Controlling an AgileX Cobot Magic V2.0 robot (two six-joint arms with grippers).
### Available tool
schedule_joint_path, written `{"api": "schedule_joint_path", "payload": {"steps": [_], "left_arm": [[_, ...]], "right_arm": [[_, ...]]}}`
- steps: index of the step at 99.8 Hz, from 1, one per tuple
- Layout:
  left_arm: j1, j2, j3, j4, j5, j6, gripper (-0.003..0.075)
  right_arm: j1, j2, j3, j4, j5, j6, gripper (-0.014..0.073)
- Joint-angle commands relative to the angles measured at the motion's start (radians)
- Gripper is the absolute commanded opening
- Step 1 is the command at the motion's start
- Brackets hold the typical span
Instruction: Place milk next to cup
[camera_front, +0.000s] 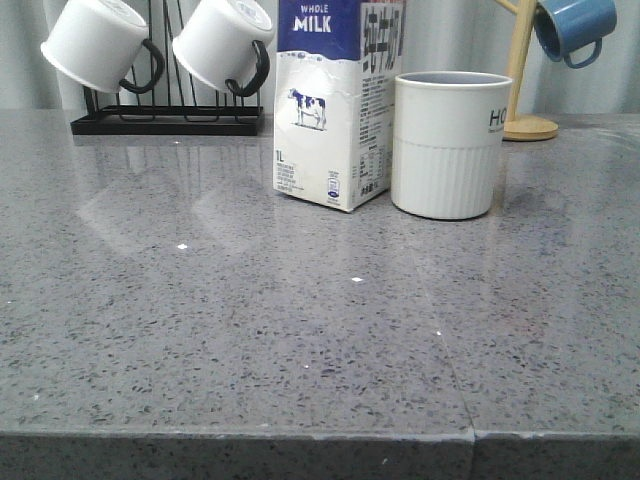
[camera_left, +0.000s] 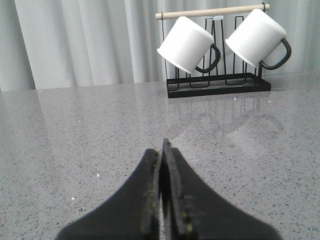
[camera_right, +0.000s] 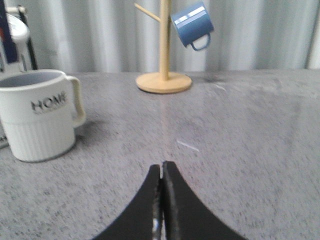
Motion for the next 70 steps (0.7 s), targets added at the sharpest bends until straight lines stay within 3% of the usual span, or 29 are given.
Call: {"api": "schedule_joint_path", "payload": {"steps": [1,70], "left_arm": [[0.0,-0.022,0.058,-0.009,-0.083,0.0,-0.002],[0.0,-0.022,0.058,-0.009,-0.083,0.0,-0.002]], "right_arm": [[-0.018,-0.016,-0.006,0.019,-0.107,-0.031,-0.0067],[-0.018,-0.069,-0.006,0.019,-0.074,-0.038,-0.0067]]}}
